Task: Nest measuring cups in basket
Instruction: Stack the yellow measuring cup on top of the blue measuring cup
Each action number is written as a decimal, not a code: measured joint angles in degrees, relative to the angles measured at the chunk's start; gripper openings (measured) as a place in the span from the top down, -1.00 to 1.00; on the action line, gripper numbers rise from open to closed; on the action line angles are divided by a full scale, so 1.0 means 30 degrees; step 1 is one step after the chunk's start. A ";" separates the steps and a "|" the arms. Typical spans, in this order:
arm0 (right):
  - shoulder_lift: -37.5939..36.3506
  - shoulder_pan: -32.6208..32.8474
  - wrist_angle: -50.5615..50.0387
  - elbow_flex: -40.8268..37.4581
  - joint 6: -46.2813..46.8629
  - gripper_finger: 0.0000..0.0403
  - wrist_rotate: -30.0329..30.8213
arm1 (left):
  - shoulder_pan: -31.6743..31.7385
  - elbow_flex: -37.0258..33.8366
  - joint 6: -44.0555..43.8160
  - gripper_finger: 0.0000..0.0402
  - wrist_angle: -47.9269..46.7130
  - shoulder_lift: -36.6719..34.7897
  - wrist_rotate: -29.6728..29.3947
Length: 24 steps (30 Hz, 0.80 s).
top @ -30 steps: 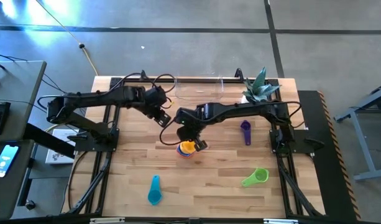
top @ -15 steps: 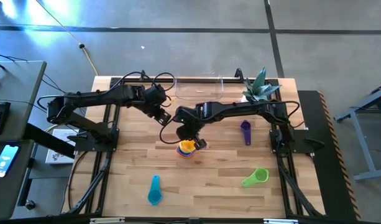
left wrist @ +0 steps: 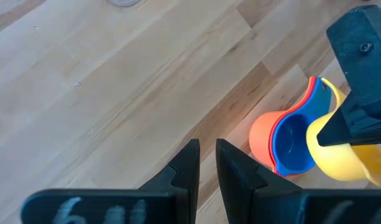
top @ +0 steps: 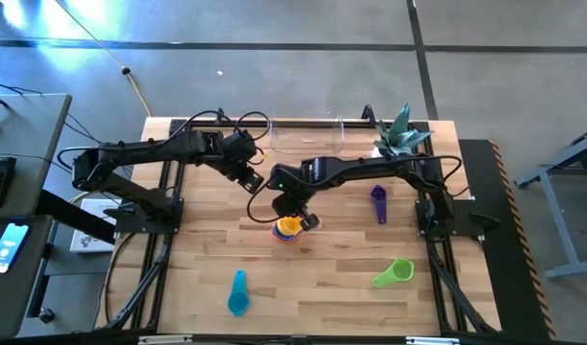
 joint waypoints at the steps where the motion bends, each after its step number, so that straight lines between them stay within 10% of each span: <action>1: 0.0000 -0.0002 0.0000 0.0000 -0.0035 0.87 0.0000 | 0.0000 0.0000 0.0000 0.78 0.0000 0.0000 0.0000; 24: 0.0670 0.0041 -0.0077 -0.0029 0.1693 0.79 -0.0435 | 0.0000 0.0000 0.0350 0.78 0.0007 -0.0007 -0.0022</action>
